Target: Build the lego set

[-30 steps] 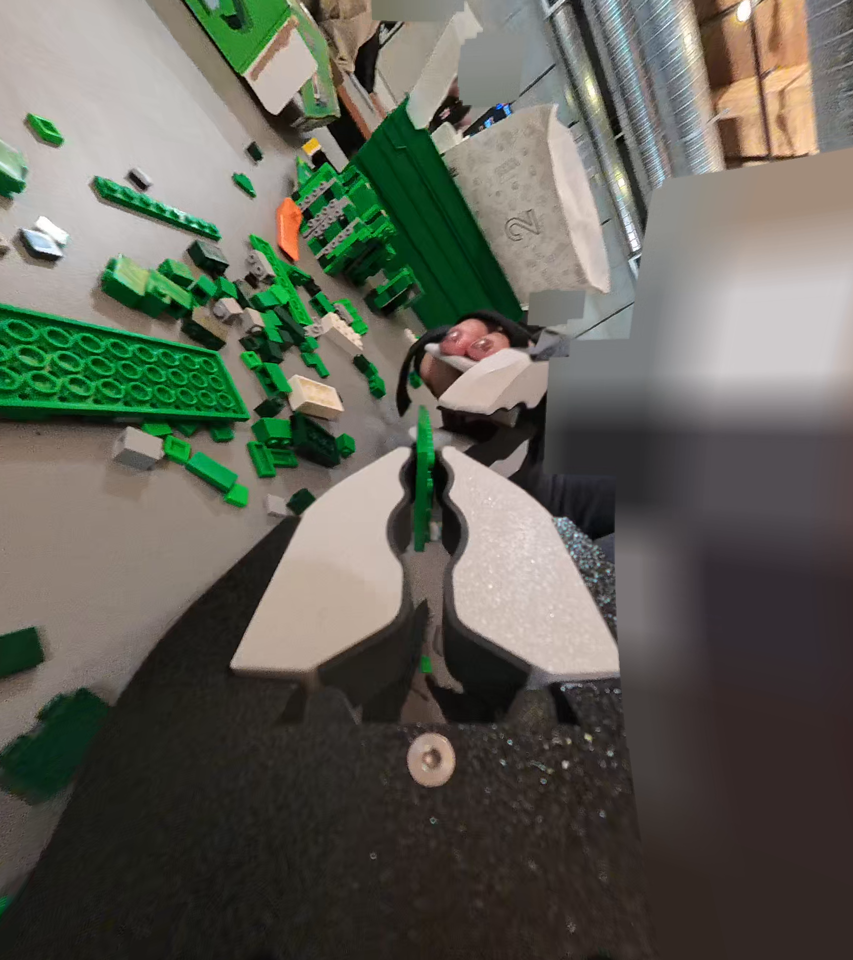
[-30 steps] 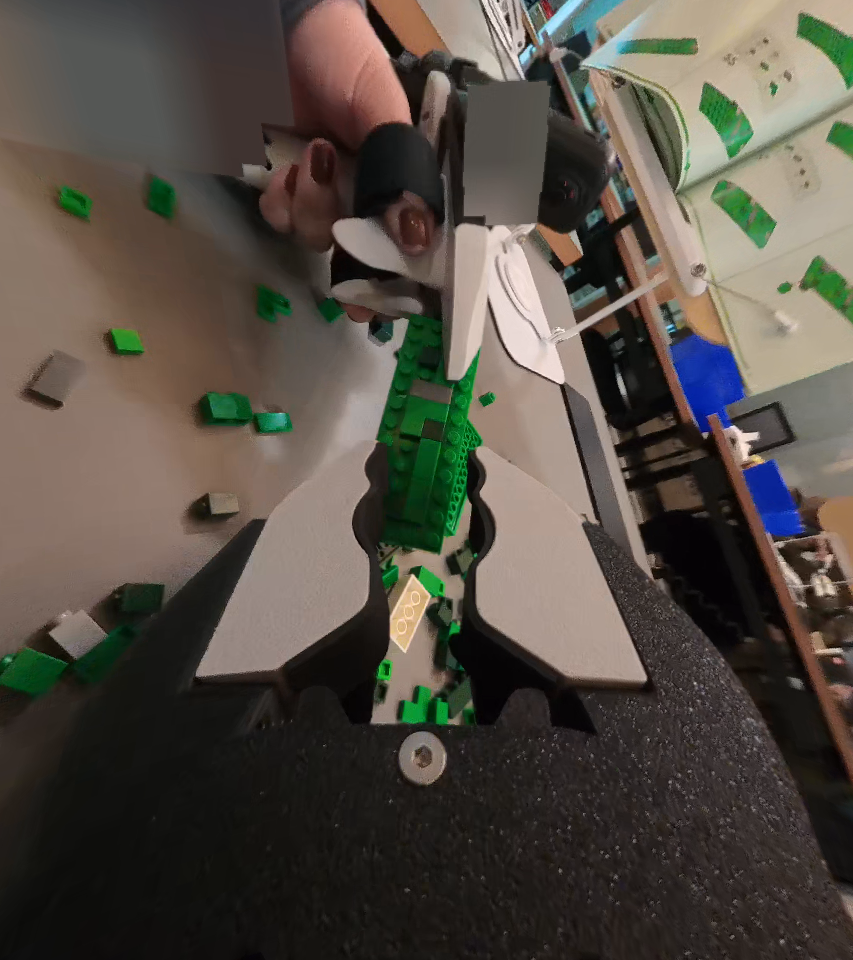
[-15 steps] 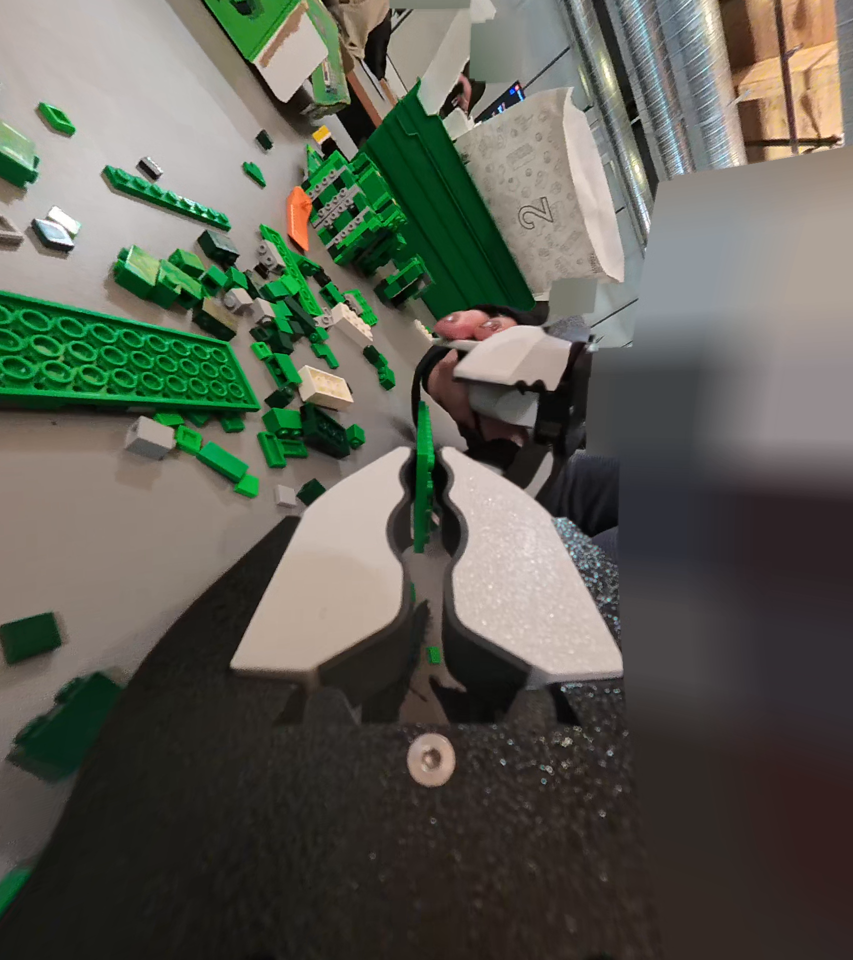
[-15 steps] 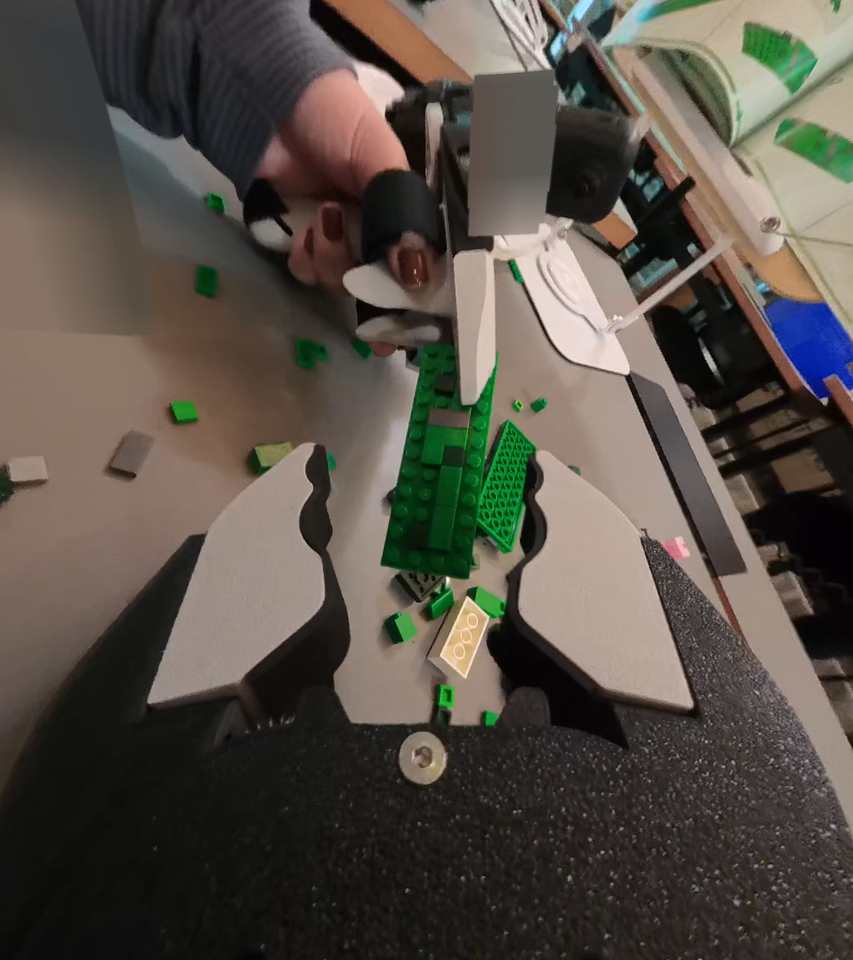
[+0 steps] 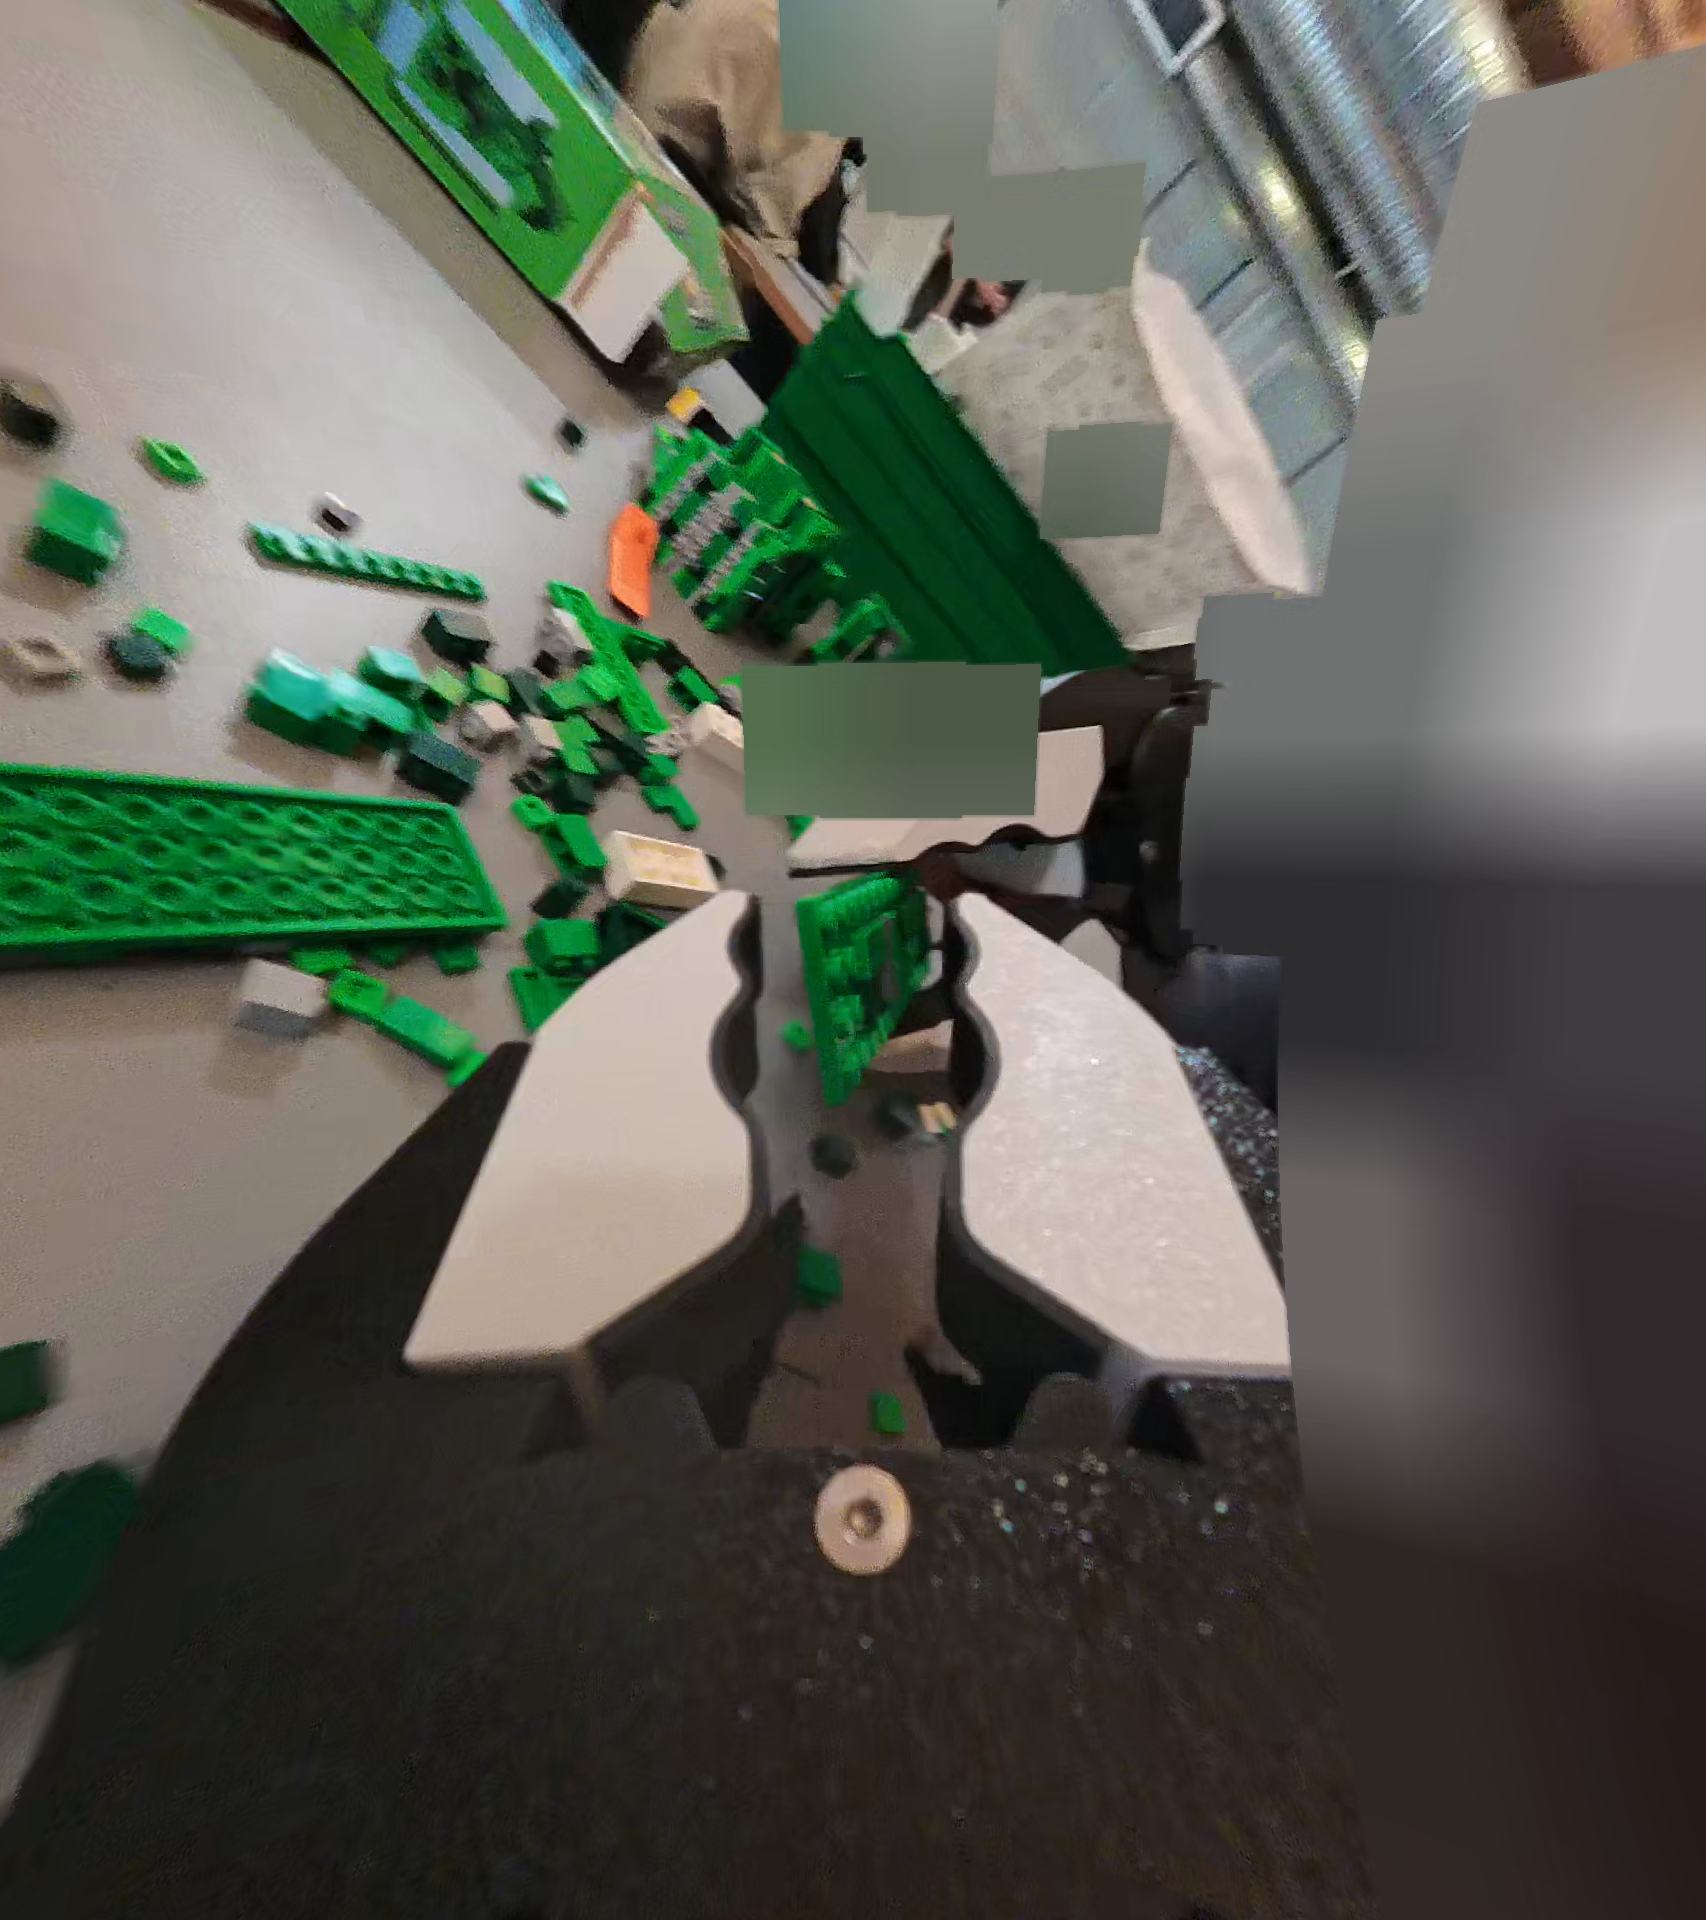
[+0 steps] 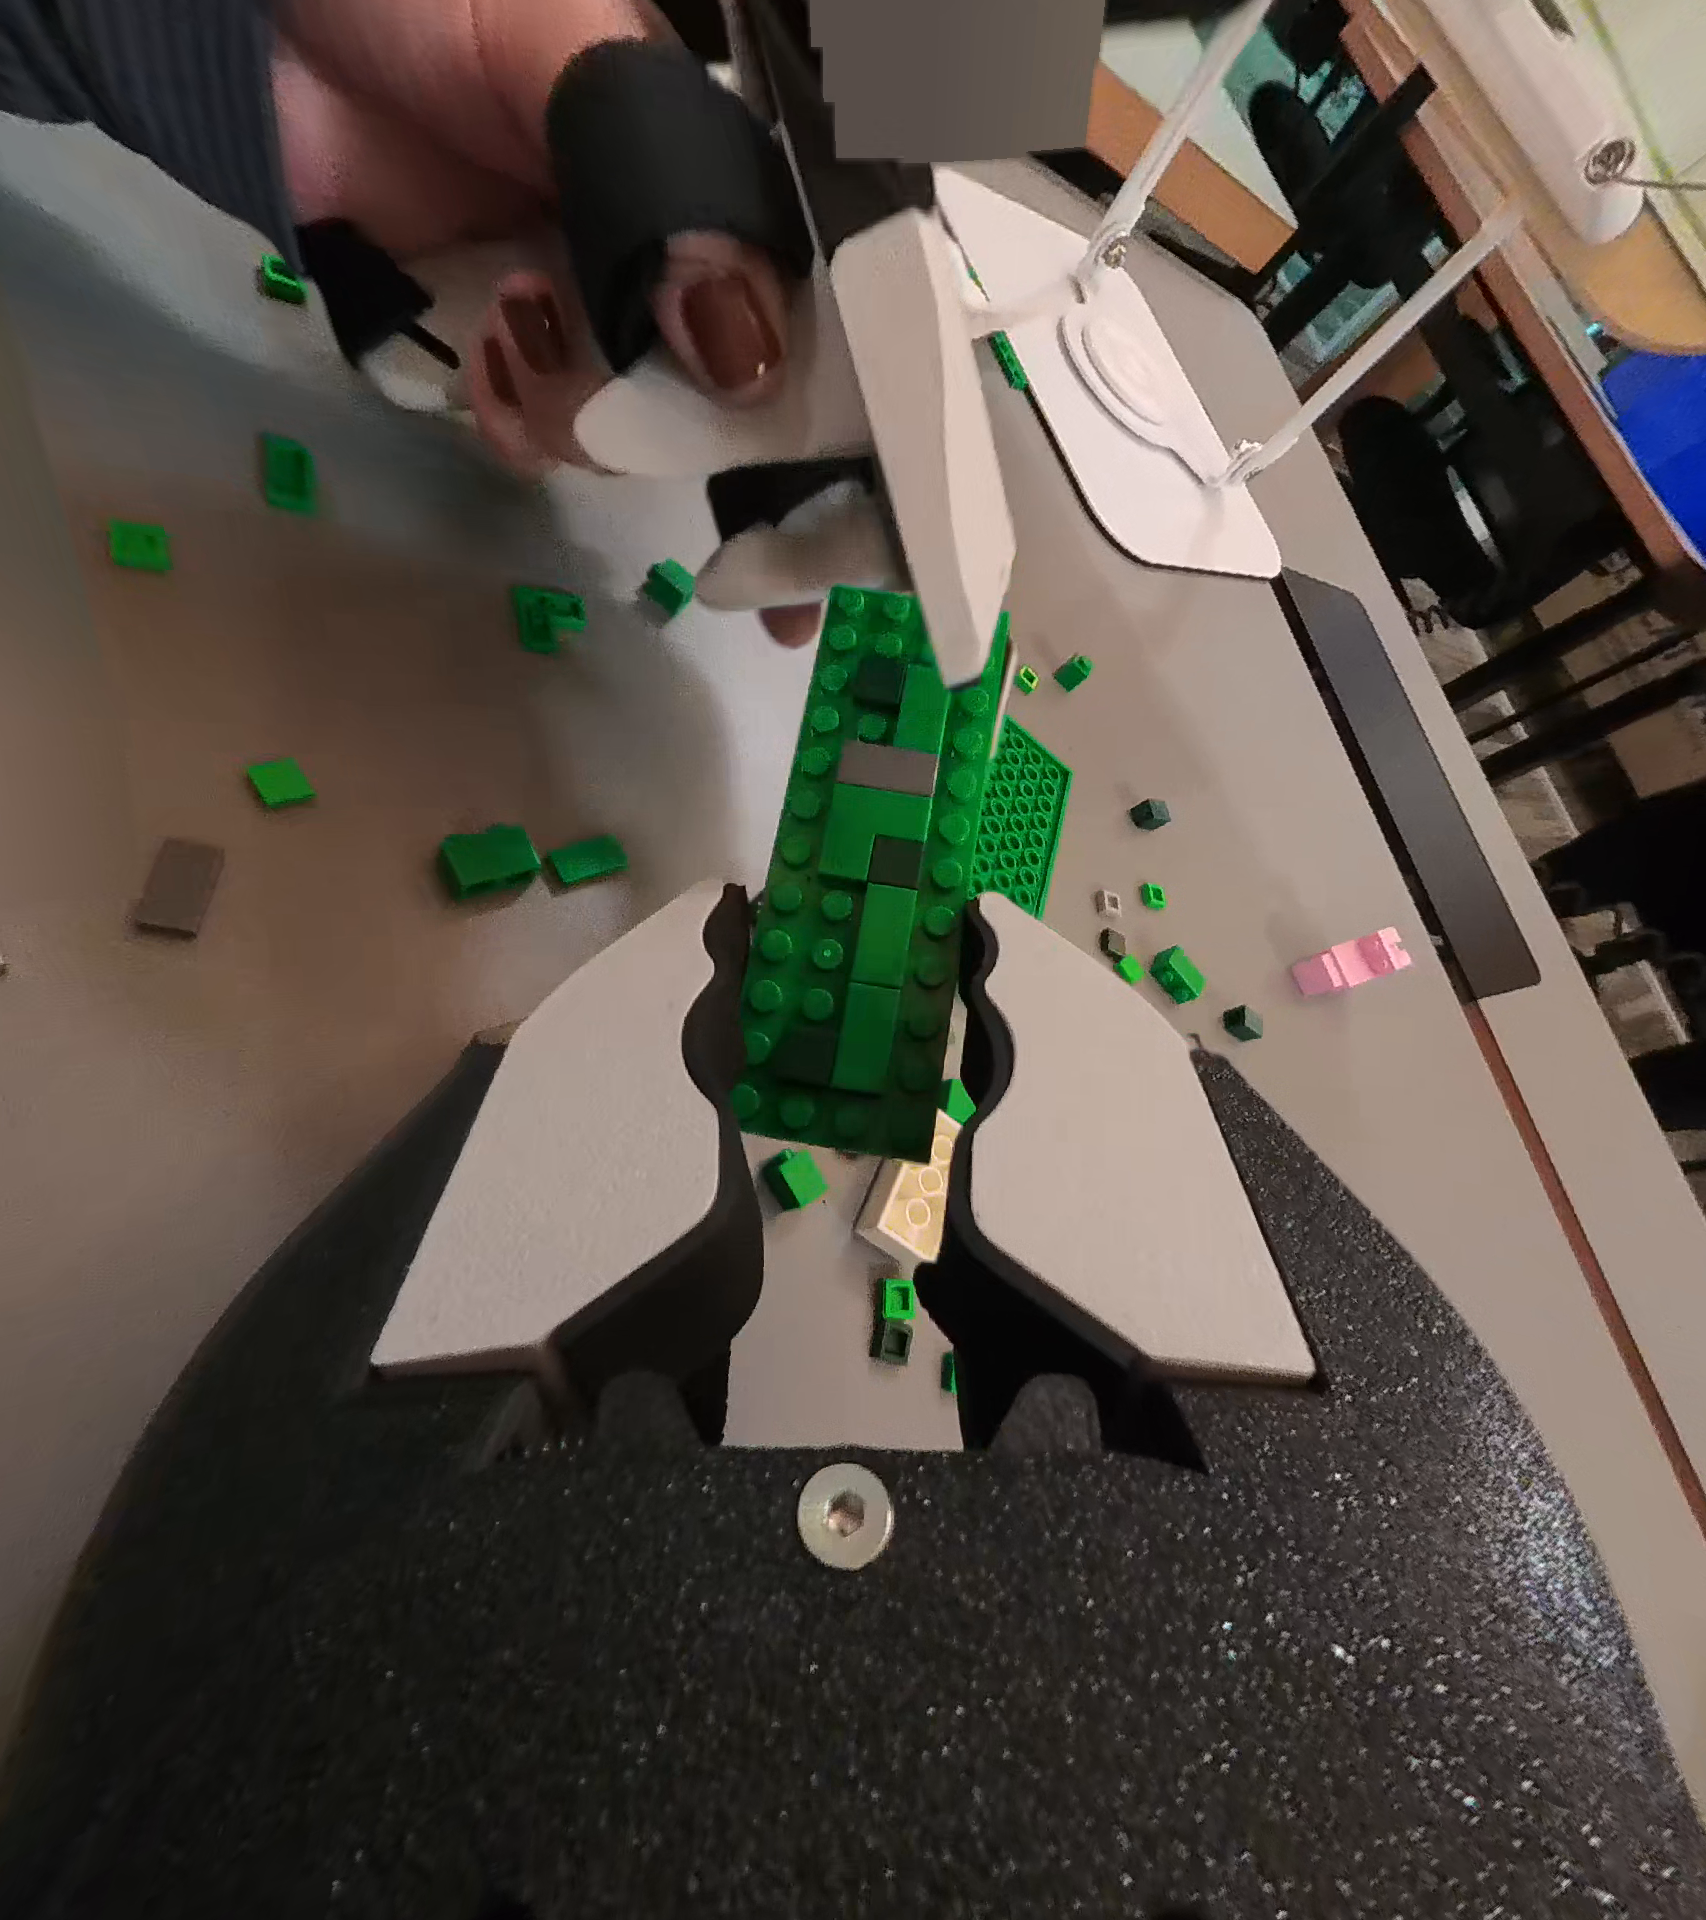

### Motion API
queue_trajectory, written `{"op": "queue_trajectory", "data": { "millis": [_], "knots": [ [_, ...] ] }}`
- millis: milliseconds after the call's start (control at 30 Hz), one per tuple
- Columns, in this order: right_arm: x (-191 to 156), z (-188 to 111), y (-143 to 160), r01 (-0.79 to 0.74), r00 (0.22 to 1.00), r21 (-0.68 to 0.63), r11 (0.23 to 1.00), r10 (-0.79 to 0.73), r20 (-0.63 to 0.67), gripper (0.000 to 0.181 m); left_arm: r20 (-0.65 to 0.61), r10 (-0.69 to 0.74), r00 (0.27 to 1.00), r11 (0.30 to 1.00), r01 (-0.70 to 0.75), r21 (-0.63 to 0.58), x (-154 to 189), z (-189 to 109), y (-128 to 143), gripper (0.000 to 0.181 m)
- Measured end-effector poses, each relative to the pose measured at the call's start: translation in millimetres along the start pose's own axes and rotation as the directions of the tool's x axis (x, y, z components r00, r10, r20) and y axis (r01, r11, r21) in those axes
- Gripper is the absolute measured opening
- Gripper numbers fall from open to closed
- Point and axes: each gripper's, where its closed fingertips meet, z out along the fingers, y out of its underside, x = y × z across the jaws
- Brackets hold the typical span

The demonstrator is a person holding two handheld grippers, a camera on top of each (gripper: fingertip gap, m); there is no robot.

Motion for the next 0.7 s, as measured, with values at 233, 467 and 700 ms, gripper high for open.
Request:
{"op": "queue_trajectory", "data": {
  "millis": [233, 467, 700],
  "knots": [
    [8.6, 1.2, 7.8, -0.058, 0.998, -0.016, 0.998, 0.058, -0.023, 0.038, 0.132, 0.137, 0.982, 0.930, -0.173, 0.324, -7.7, -40.4, -50.3, 0.046],
    [9.1, 1.8, 11.1, -0.070, 0.998, -0.028, 0.997, 0.069, -0.010, 0.038, 0.187, 0.561, 0.806, 0.822, -0.569, -0.012, -5.3, -24.5, -15.2, 0.073],
    [-5.3, 1.0, 5.5, -0.014, 0.997, 0.007, 1.000, 0.014, 0.073, 0.038, 0.106, 0.779, 0.618, 0.623, -0.743, -0.244, -2.6, -16.6, 16.8, 0.076]
  ]
}}
